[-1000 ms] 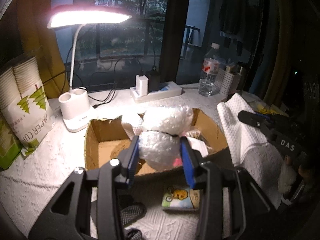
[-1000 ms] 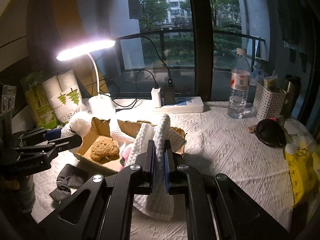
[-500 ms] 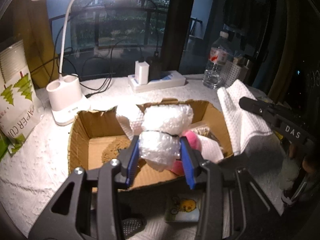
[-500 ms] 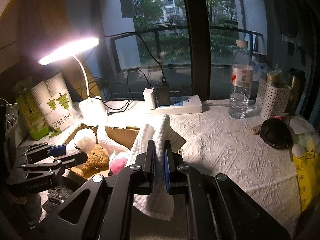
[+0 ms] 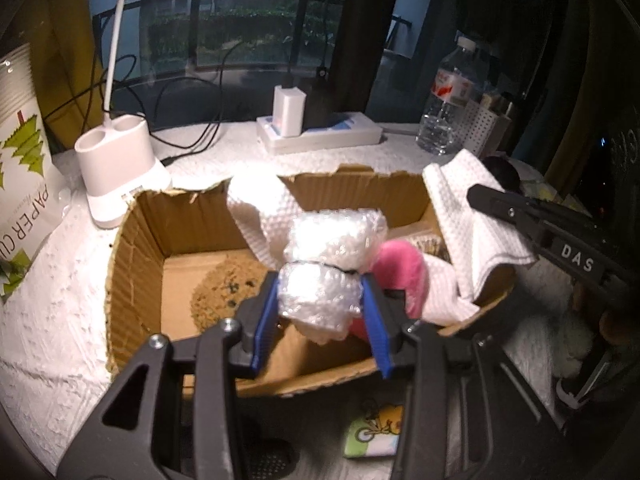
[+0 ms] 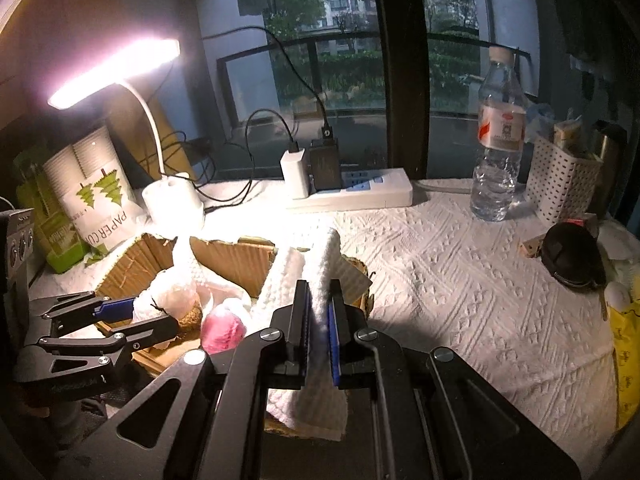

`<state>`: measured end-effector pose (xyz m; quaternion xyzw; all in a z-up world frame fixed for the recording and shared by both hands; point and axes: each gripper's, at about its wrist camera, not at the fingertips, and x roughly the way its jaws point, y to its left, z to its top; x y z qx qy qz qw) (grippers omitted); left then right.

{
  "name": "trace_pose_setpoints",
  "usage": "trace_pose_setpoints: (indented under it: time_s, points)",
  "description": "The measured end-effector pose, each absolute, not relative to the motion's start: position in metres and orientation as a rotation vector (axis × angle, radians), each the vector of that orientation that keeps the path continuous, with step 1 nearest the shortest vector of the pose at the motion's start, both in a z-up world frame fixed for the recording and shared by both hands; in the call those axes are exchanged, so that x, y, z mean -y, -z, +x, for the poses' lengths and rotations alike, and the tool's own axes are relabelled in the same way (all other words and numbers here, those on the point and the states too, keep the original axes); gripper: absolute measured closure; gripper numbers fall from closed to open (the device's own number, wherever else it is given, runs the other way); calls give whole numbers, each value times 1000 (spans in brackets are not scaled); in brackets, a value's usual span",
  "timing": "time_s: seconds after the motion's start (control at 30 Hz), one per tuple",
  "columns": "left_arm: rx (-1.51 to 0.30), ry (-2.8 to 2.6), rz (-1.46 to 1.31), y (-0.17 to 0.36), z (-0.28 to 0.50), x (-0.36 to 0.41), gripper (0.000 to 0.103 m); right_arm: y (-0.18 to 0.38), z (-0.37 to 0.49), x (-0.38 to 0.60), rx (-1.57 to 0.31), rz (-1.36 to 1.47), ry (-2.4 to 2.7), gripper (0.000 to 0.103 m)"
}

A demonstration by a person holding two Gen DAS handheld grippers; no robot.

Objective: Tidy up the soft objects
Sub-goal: 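Open the left tool to drop the bubble wrap while the right tool releases the mesh cloth into the box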

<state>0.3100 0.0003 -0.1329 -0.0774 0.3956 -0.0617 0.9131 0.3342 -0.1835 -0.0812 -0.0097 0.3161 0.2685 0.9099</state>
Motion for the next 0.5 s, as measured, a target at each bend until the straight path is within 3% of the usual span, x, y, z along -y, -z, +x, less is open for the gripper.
trace_pose_setpoints:
  time_s: [0.5]
  points:
    - [-777, 51, -166, 123, 303, -21, 60, 97, 345, 173, -708, -39, -549, 94]
